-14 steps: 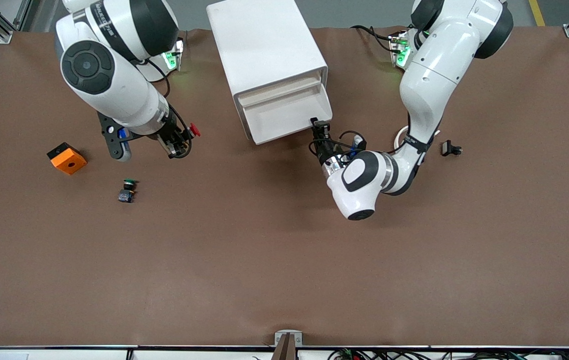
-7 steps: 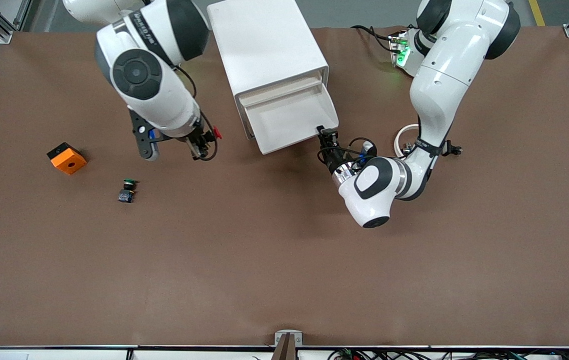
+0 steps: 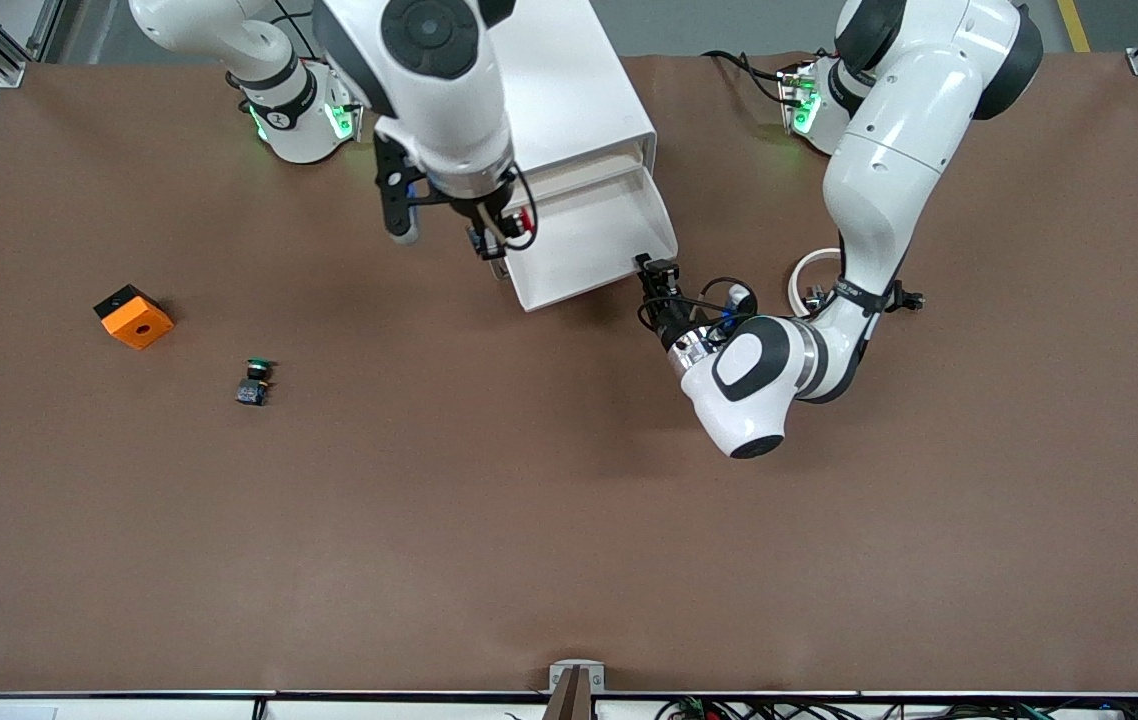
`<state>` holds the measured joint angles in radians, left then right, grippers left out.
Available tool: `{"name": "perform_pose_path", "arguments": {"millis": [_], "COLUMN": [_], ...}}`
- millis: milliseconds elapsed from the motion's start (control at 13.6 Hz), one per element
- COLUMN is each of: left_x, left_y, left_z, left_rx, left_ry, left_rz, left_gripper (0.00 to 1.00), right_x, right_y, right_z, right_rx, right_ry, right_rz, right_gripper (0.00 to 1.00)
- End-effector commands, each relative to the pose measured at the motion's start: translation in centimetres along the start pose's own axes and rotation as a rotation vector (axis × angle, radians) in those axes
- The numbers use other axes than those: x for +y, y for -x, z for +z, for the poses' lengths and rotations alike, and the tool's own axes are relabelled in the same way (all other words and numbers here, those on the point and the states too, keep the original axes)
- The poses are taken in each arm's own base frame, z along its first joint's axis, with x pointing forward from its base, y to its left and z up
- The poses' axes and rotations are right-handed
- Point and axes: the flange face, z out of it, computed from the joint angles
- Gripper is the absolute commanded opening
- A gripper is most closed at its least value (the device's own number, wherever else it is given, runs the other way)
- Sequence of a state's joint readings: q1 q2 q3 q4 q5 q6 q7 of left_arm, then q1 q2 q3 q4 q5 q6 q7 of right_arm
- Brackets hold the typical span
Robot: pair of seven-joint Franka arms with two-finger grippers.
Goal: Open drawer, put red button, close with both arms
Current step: 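Lower the red button into the open drawer with the right gripper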
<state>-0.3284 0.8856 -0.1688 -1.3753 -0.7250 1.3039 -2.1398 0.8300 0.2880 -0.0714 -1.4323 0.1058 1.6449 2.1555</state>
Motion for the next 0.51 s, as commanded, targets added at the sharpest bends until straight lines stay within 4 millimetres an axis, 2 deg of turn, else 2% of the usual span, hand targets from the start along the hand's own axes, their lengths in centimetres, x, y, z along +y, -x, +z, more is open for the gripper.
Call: {"name": "perform_pose_path", "arguments": {"millis": [0,73,147,220,441], "left_x": [0.9,0.9,0.9,0.9,0.7], "left_y": [-0.6,-0.6,-0.5,-0.5,-0.3], "left_z": [-0.7,-0.7,-0.6,-0.6,-0.4], "left_rx": [0.021,0.02,0.02,0.02,0.021], "left_ry": [0.016,0.015,0.015,0.015,0.005], "left_rz": [-0.004,-0.002,0.0,0.0,0.006], "left_gripper": [0.53,0.77,0.95,1.0,1.0], "right_x": [1.7,2.1,2.5,3.0,4.3], "right_y": [3.6,4.4,5.2,5.8,7.7], "right_z": [-0.5,-0.5,-0.3,-0.1,1.0], "right_rx": [-0.047,-0.059,-0.066,-0.073,-0.079], "right_ry": [-0.032,-0.035,-0.033,-0.024,0.003], "right_rz": [0.064,0.085,0.097,0.112,0.133], "right_gripper": [0.0,0.0,0.0,0.0,0.0]}}
